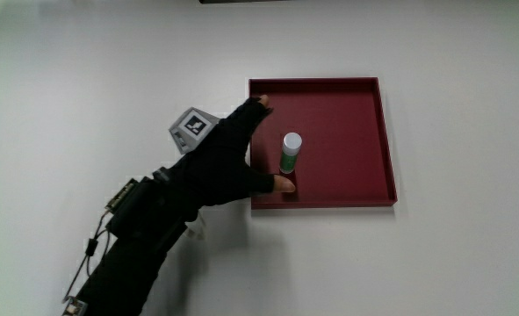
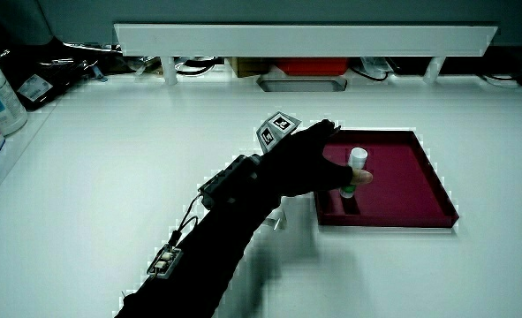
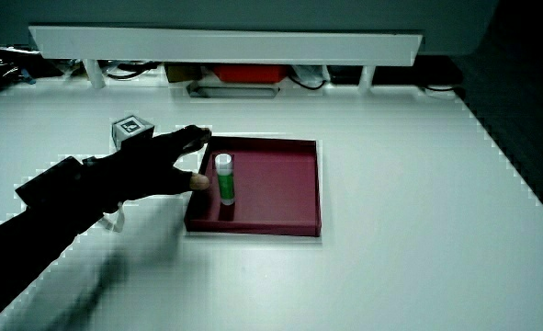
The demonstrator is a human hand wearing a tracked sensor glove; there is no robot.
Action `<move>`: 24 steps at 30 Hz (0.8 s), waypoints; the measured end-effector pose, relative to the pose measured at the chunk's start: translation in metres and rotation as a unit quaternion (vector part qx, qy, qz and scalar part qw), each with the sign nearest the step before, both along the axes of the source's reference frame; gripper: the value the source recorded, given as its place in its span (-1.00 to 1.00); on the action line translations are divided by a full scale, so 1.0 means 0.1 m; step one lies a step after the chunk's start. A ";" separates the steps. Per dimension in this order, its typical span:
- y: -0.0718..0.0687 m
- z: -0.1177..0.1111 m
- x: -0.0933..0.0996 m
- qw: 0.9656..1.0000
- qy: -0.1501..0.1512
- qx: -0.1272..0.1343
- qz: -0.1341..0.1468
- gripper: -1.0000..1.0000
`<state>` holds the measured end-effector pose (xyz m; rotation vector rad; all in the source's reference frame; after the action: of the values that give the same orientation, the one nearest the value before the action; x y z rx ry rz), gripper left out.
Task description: Pick glue stick
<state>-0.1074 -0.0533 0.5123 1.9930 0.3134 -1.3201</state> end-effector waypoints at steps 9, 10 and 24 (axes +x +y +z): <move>0.03 0.09 0.16 1.000 -0.002 0.016 0.004 0.00; 0.03 0.10 0.17 1.000 -0.006 0.018 0.004 0.00; 0.06 0.09 0.17 0.996 -0.007 0.065 -0.055 0.32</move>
<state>-0.0903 -0.0476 0.5212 2.1534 0.2944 -1.3846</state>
